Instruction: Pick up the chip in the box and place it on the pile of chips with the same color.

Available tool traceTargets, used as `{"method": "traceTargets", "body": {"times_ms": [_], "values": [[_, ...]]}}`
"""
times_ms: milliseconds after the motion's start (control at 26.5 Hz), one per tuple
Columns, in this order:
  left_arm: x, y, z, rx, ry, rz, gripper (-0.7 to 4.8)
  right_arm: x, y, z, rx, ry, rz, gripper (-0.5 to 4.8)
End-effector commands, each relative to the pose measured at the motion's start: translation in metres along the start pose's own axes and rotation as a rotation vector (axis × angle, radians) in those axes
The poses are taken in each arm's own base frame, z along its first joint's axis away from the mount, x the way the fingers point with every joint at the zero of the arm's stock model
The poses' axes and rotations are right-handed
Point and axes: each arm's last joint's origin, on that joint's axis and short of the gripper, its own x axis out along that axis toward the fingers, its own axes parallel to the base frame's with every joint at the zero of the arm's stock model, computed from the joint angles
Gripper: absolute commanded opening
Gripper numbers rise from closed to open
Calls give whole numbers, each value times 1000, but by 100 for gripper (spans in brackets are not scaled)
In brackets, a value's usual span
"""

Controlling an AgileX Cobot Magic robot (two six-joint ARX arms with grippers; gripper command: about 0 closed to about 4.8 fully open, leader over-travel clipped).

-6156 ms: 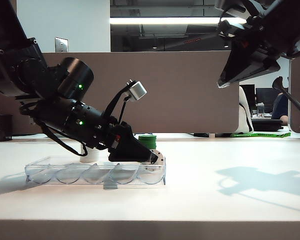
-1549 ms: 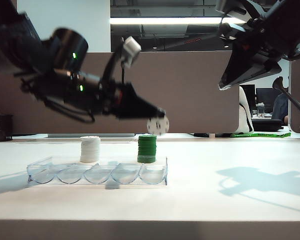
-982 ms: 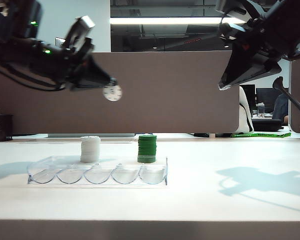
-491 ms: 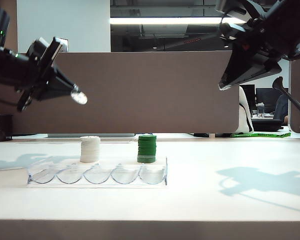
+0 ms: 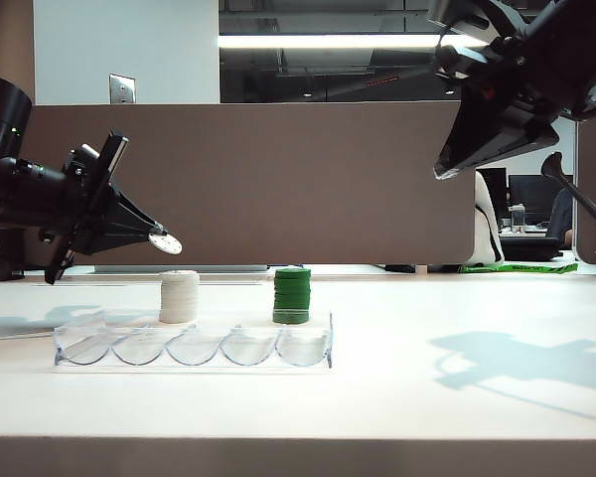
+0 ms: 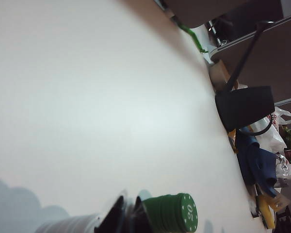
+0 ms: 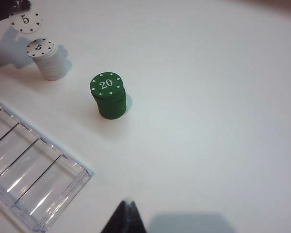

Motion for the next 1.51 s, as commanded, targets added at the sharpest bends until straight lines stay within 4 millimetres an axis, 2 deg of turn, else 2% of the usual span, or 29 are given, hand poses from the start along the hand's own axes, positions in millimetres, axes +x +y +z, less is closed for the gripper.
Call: {"method": "traceTargets", "body": {"times_ms": [38,793,1511], "values": [[1,-3,4,42,-28,-35,-6,-1,0,3,-5,-17,-4,-6],[1,0,-4,143,92,-95,-6,7,-2,-1,-2,4,-29,-6],[10,-6,-11,169,96,-80,-6,8,-2,1,-4,-11,-30,-6]]}}
